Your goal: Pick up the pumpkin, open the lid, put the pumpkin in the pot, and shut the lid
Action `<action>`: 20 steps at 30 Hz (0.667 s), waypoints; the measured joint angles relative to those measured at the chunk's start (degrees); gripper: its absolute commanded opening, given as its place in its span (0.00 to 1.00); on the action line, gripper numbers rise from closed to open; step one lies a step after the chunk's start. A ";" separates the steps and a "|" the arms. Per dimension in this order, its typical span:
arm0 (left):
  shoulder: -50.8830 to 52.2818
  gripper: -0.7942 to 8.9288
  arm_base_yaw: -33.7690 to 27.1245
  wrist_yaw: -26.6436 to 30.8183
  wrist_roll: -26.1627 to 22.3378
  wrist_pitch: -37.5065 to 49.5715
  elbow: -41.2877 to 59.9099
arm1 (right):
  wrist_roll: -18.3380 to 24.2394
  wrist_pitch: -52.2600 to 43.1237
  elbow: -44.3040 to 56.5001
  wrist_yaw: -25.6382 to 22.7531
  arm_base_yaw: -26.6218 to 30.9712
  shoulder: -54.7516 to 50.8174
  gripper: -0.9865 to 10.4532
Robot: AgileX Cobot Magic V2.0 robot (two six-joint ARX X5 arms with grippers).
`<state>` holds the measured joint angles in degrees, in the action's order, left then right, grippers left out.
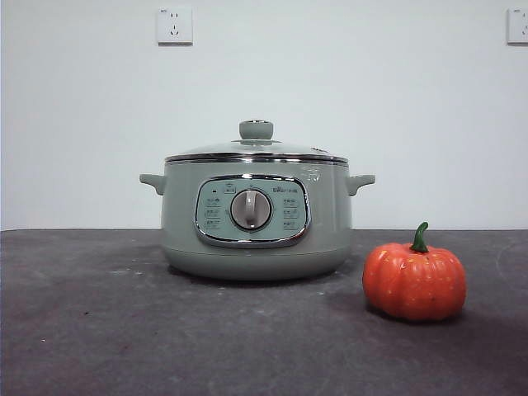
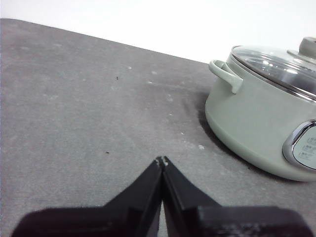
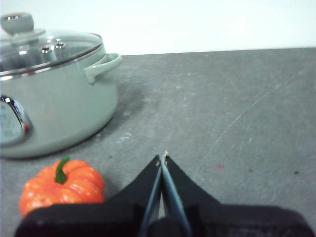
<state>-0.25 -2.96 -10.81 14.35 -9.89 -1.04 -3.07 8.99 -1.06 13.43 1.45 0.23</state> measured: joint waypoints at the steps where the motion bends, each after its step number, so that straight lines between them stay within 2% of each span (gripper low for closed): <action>1: 0.00 0.08 0.00 -0.22 0.31 0.00 0.00 | -1.90 0.00 0.00 0.00 0.00 0.00 0.09; 4: 0.00 0.08 0.00 -1.40 0.46 0.07 0.00 | -8.44 -0.02 0.00 0.00 0.00 0.00 0.09; 11: 0.00 0.07 0.00 -5.38 4.66 -1.11 -0.55 | -18.14 1.14 -0.83 1.49 0.00 0.26 0.08; 20: -1.14 0.07 0.00 -12.15 7.78 -8.98 -10.12 | -22.05 2.05 -10.64 6.80 0.00 7.98 0.08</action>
<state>-1.39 -2.96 -22.96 22.13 -18.87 -11.16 -25.12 11.05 -11.70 20.23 1.45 8.21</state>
